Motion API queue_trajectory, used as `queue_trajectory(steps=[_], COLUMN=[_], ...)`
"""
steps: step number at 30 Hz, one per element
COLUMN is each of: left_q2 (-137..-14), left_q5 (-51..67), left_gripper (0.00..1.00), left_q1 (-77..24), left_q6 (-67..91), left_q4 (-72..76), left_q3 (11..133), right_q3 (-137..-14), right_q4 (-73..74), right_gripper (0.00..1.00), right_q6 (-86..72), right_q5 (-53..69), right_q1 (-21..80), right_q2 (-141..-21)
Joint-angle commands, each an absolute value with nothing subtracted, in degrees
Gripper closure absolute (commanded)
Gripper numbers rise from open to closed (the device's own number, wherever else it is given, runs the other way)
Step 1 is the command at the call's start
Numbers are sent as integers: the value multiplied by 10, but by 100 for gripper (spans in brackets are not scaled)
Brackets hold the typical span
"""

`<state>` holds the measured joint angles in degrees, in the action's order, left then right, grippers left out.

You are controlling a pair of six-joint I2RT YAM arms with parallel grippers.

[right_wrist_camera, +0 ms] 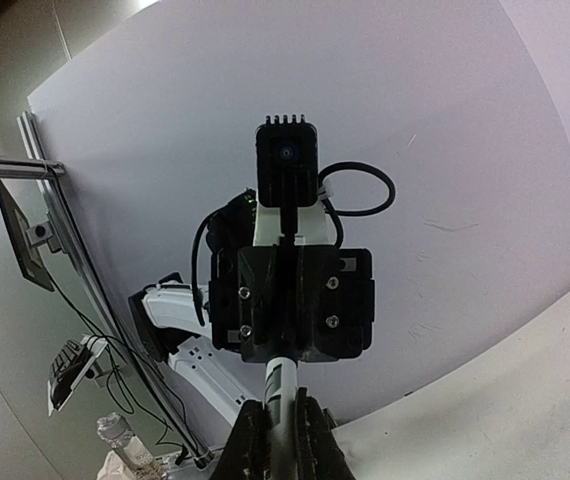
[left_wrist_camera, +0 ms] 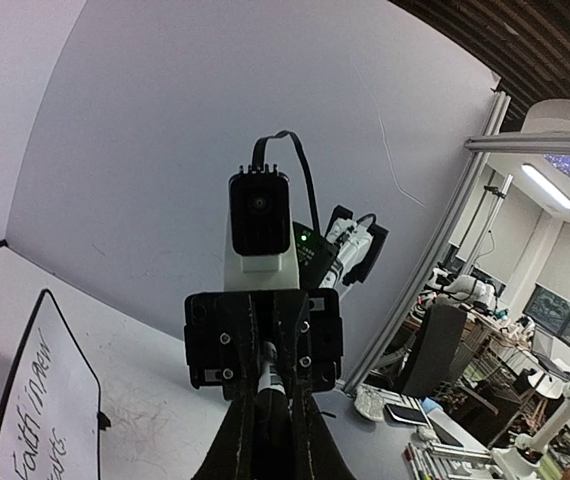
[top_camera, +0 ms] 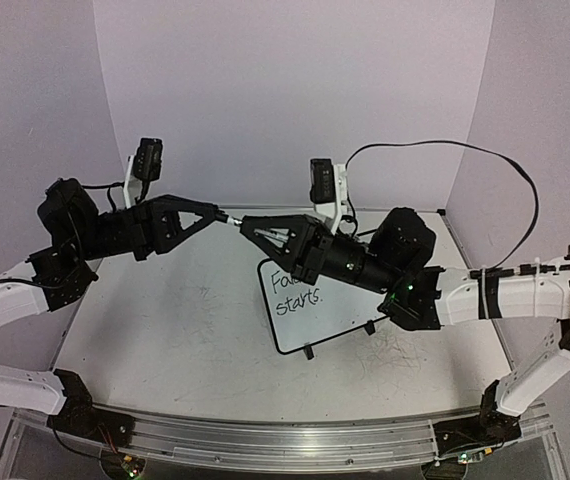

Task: Write a sentence on the whiteboard
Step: Insert the whiteboard marker without the cap into the pen cap.

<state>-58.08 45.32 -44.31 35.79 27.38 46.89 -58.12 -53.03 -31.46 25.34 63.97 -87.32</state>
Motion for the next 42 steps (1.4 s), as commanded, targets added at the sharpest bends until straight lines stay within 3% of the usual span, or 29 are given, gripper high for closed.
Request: queue_trajectory(steps=[1,9,20,22,33,36,42], left_q2=[-631,-644,-594,-587,-537,-524,-495], left_q5=[472,461,411,392,241,186,48], left_gripper=[100,100,100,100,100,100,100], left_q1=[-520,-539,-538,-538,-534,-528,-510], left_q6=[335,333,343,349,411,427,418], left_q4=[212,211,212,212,212,179,-47], left_q3=[442,421,410,410,410,409,451], right_q3=[-655,-708,-637,-614,-482,-455,-411], right_q4=[-517,-433,-429,-429,-418,-404,-322], right_gripper=[100,100,100,94,37,26,17], right_q6=[-338,-269,-244,-245,-272,-270,-241], right_q5=[309,281,255,239,110,93,31], right_q1=[667,681,681,681,676,676,676], right_q2=[-950,-981,-920,-904,-792,-762,-700])
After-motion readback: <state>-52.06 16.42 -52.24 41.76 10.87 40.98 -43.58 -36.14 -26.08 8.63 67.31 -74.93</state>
